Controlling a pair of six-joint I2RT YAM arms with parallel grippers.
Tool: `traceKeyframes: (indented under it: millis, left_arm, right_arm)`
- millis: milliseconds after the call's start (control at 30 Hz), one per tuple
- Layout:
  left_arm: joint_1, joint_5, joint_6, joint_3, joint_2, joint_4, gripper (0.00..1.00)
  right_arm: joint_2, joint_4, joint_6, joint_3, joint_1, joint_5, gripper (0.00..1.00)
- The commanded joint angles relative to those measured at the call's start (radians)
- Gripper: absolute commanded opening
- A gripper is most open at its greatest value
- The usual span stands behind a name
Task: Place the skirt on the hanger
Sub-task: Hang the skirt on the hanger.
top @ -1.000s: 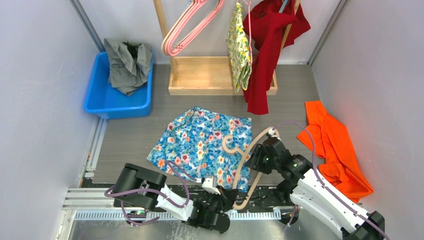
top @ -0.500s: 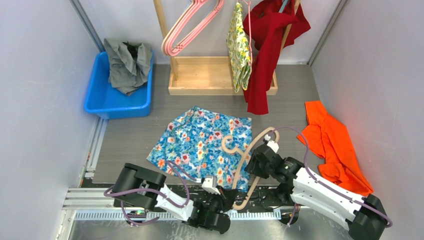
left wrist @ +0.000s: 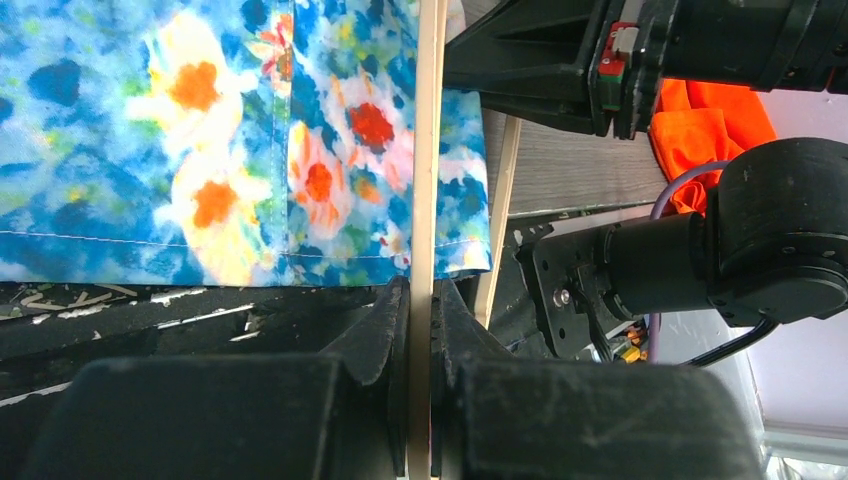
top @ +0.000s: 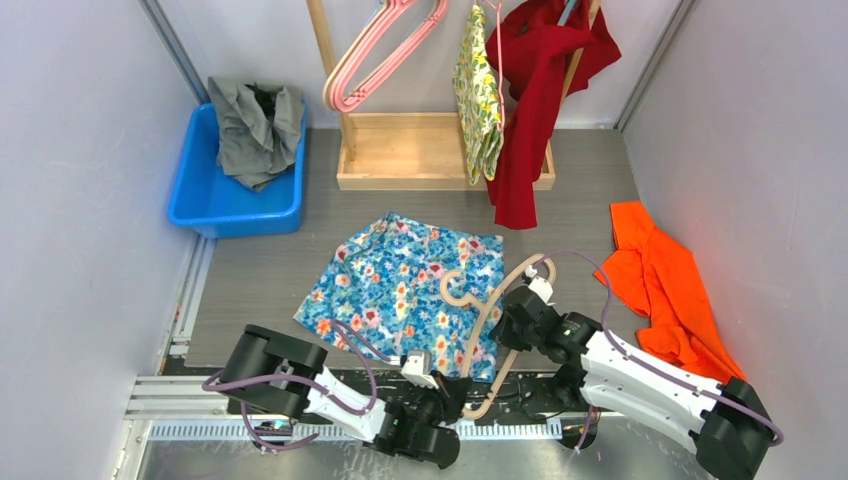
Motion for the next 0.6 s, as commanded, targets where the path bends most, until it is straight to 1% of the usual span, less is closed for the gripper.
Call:
traceKeyframes:
  millis: [0,100,267,400,567]
  left_arm:
    - [0.003,-0.034,0.017,0.013,-0.009,-0.181,0.0]
    - [0.028,-0.017,0.025,0.036,0.002,-0.219,0.0]
    - [0.071,0.005,0.073,0.009,0.01,-0.153,0.0]
    - [0.1,0.023,0.102,0.011,0.009,-0.154,0.0]
    - [0.124,0.057,0.098,0.002,0.0,-0.179,0.0]
  right_arm:
    - [-0.041,-0.052,-0.013,0.069,0.007,0.038,0.15]
    - [-0.042,-0.071,-0.023,0.105,0.008,0.026,0.14]
    - [-0.039,-0.09,-0.028,0.145,0.016,0.021,0.14]
    - [-0.043,-0.101,-0.031,0.172,0.019,0.019,0.14]
    - [-0.049,-0.126,-0.039,0.211,0.025,0.017,0.14]
